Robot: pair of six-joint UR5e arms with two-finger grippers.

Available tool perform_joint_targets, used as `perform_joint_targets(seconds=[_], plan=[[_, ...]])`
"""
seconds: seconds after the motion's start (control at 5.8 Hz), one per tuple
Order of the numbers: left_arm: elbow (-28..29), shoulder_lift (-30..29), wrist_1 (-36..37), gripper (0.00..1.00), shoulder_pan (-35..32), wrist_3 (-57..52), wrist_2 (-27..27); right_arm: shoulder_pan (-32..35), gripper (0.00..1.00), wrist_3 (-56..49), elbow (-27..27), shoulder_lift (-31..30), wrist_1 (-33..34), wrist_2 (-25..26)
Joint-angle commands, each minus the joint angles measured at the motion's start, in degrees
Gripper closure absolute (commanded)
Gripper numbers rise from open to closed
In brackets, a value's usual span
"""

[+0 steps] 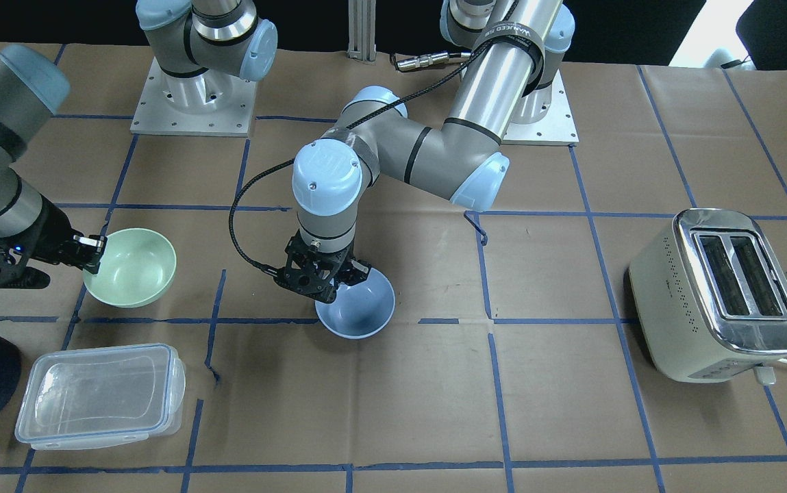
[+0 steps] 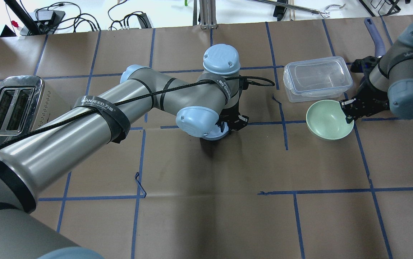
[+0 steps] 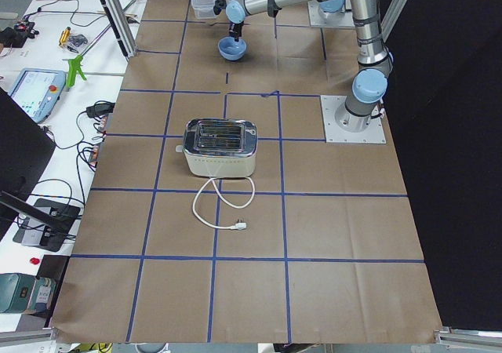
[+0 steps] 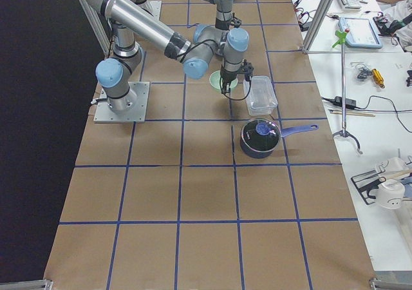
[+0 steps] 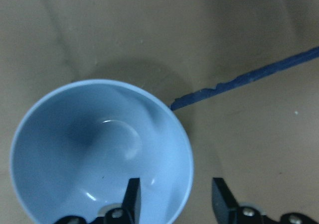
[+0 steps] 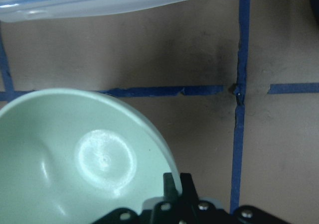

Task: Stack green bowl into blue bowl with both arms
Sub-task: 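Carry the blue bowl to center with left gripper while right lifts green bowl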

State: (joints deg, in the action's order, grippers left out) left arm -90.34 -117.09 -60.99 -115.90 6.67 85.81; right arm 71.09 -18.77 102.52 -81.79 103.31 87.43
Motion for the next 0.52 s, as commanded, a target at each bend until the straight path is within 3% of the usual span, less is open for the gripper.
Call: perform_joint_targets(seconds=[0.0, 0.34], plan=[[0.7, 8.8, -5.9, 0.01, 4.1, -0.8, -0.6, 1.1, 0.92, 0.0, -7.2, -3.9, -13.7, -4.3], [0.8, 17.1, -16.4, 0.02, 12.6, -6.5, -0.5, 2.5, 0.93, 1.7, -8.0, -3.3, -13.7, -5.6]])
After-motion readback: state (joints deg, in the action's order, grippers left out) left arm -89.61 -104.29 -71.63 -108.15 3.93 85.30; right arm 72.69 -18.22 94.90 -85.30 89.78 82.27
